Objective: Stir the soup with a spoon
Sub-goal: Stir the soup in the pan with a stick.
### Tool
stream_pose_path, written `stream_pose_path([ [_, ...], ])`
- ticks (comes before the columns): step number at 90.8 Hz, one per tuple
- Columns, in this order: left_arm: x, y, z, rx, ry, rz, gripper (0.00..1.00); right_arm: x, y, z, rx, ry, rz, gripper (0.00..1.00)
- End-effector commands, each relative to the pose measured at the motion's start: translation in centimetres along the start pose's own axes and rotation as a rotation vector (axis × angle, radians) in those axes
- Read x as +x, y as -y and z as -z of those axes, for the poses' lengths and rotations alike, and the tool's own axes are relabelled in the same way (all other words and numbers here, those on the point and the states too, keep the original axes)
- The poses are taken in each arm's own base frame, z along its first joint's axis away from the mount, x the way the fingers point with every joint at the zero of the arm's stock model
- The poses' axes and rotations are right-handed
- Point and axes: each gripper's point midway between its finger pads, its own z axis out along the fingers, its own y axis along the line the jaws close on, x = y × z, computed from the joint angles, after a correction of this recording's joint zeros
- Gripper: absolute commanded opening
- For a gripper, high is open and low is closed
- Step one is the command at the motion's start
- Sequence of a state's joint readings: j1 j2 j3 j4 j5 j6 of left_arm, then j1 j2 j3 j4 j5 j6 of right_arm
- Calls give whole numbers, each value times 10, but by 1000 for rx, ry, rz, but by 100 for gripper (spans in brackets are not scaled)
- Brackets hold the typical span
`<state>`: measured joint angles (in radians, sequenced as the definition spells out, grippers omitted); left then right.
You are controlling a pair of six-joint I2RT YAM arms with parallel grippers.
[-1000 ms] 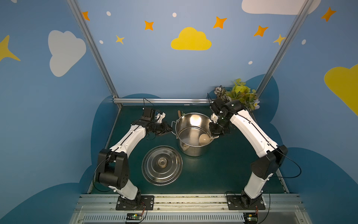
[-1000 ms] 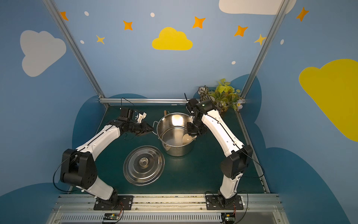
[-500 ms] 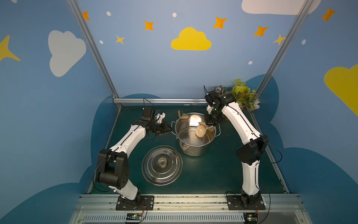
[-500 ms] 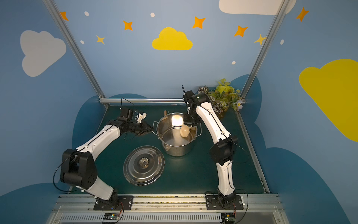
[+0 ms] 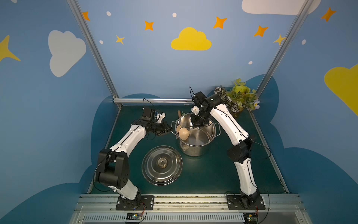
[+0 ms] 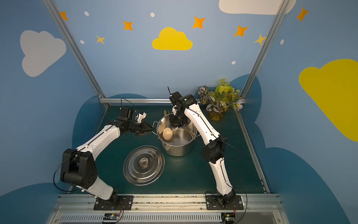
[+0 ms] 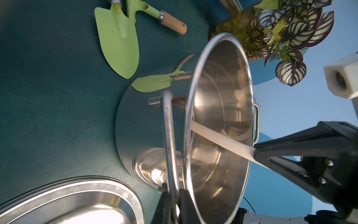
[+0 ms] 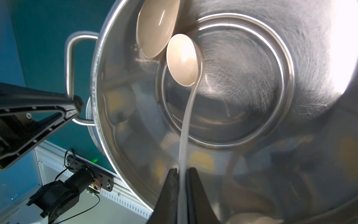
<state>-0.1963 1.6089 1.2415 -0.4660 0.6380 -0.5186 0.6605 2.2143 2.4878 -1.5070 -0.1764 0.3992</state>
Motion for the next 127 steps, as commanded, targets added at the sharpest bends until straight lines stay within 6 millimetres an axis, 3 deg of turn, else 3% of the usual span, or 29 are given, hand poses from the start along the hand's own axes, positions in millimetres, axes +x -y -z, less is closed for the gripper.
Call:
stream_pose_path([
  [1,15,-14,-9,-25,-69,2,12,19,-13,14,-36,-4,48,0],
  [19,16,-16,-9,-25,-69,7,12,48,13,28,59,-7,36,0],
  [35,14,-16,-8,-25,-64,4,13,54,28,45,39,45,-23,0],
  [48,12,-14,-7,-26,-58,0,13,49,37,59,36,84,-58,0],
  [69,12,-13,-5,-23,-58,-1,13,28,82,69,132,121,-170,0],
  [81,11,-14,-5,-22,-59,1,13,11,90,68,133,132,-188,0],
  [94,12,-15,-7,-21,-64,4,13,-10,79,59,78,137,-170,0],
  [108,12,-15,-8,-20,-66,6,14,-31,54,45,-12,139,-130,0],
  [127,12,-18,-10,-24,-70,10,13,-37,10,26,-134,112,-49,0],
])
